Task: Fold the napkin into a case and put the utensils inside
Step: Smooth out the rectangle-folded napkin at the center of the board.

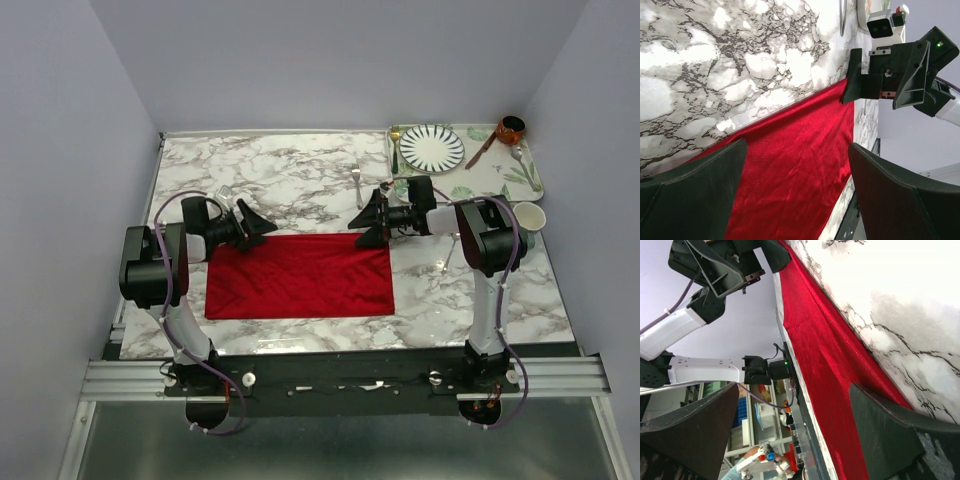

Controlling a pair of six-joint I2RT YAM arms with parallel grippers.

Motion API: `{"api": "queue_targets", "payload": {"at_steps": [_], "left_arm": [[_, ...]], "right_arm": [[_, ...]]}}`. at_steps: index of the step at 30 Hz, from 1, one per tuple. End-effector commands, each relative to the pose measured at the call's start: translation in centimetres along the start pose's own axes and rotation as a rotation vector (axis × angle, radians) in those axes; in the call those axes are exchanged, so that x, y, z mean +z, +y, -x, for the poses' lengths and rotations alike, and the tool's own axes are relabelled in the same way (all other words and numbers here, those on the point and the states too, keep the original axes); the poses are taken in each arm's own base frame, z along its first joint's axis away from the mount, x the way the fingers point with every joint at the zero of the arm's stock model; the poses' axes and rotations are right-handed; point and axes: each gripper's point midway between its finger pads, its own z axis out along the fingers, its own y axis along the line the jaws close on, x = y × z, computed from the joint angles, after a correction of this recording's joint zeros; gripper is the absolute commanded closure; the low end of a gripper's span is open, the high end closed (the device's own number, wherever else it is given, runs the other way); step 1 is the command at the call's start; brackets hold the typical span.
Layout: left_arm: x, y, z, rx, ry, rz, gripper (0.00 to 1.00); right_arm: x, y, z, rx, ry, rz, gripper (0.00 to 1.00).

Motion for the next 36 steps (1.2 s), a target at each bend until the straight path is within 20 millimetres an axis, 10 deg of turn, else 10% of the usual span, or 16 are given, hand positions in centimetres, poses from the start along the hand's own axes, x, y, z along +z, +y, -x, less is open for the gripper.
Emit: {"api": "queue_targets", "payload": {"at_steps": [1,11,21,28,36], "left_arm": [[0.0,-2.0,1.4,0.115,-0.026,-0.002,0.01],[7.0,-9.7,-2.3,0.106,0.076,-0.158,0.01],[13.0,-8.0,-6.7,0.008,0.174,-0.133,0.01],[11.1,-5.5,-7.5,-0.061,0.207,-0.138,0.01],[6.5,-7.1,-3.8,-0.07,0.127,-0.259,0.01]], "right_arm": [[-0.2,-4.7,-1.0,0.072,-0.017,-0.11,0.0],[-0.3,-4.8,-1.1,0.075,-0.018,-0.119,0.0],[-0.3,-4.9,-0.8,0.081,-0.022,-0.134,0.0],[-0.4,-5.7,-1.2,0.127,-0.017,-0.136,0.0],[-0.9,-5.5,-1.2,0.095,-0.016,-0.142,0.0]]}}
